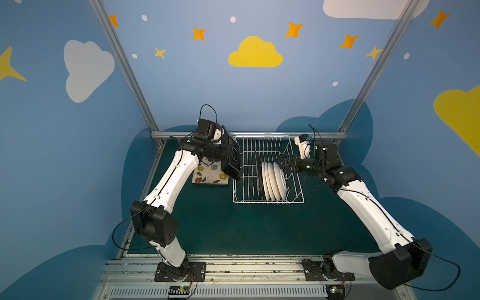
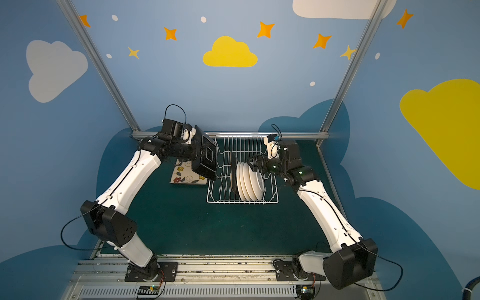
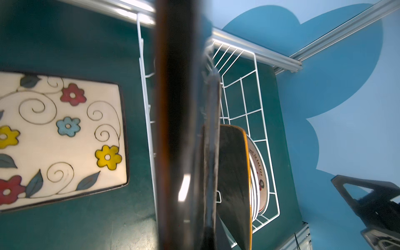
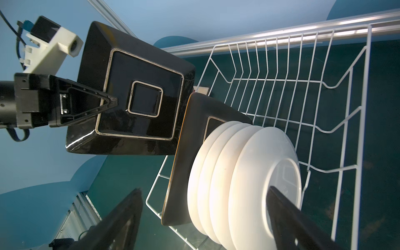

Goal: Unload the plates from the dish rack
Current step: Pick up a plate from the dish rack.

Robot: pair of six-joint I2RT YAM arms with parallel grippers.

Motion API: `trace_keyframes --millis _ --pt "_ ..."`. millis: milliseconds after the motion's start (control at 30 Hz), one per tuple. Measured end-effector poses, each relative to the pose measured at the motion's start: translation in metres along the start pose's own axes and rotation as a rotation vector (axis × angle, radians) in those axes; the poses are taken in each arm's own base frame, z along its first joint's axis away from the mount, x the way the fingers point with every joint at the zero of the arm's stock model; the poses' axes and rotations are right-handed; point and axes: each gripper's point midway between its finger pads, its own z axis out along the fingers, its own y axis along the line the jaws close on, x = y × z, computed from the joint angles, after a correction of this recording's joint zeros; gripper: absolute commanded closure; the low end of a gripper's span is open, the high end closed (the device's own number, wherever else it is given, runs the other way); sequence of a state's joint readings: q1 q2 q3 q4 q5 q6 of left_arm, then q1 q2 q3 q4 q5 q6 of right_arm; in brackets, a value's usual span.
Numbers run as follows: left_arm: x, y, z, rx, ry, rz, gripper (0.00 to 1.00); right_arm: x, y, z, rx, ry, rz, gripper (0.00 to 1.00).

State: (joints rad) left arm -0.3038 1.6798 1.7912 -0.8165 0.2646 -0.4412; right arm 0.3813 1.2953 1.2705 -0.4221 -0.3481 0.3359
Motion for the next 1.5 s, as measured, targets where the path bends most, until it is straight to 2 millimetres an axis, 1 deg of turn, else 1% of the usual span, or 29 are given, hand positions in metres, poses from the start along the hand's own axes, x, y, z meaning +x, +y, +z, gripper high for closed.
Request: trace_keyframes --millis 133,333,467,533,633,767,867,967,1133,1300,1500 --pt "-0.005 -0.006 -0.010 0.010 -0.031 0.054 0.97 0.000 0.000 0.001 -0.005 0.002 0.002 0.11" --pt "-0.014 -0.022 -0.030 0.055 -0.107 0.208 0.97 -0.001 0.001 0.005 -0.009 0.010 0.005 0.11" --pt "-0.016 -0.032 -0.041 0.074 -0.174 0.345 0.97 -0.012 0.002 0.007 -0.013 0.005 0.004 0.11" --pt "-0.017 -0.033 -0.043 0.067 -0.194 0.399 0.97 -0.019 0.003 0.006 -0.018 -0.005 0.011 0.11" --pt "-0.019 -0.034 -0.041 0.044 -0.215 0.477 0.97 -0.032 0.007 0.002 -0.037 -0.015 0.039 0.11" --pt "-0.019 -0.030 -0.034 0.004 -0.237 0.582 0.97 -0.049 0.013 0.000 -0.073 -0.022 0.092 0.11" --pt "-0.014 -0.025 -0.027 -0.023 -0.252 0.673 0.97 -0.053 0.015 0.001 -0.100 -0.016 0.135 0.11" --pt "-0.004 -0.022 -0.020 -0.043 -0.251 0.773 0.97 -0.055 0.017 0.003 -0.114 -0.008 0.176 0.11" --pt "0.004 -0.026 -0.011 -0.066 -0.253 0.941 0.97 -0.065 0.022 0.004 -0.137 -0.013 0.246 0.11" --pt "0.004 -0.033 -0.009 -0.100 -0.299 1.100 0.97 -0.074 0.027 0.008 -0.173 -0.016 0.318 0.11" --pt "0.008 -0.035 -0.013 -0.124 -0.350 1.231 0.97 -0.078 0.028 0.024 -0.226 0.006 0.429 0.11"
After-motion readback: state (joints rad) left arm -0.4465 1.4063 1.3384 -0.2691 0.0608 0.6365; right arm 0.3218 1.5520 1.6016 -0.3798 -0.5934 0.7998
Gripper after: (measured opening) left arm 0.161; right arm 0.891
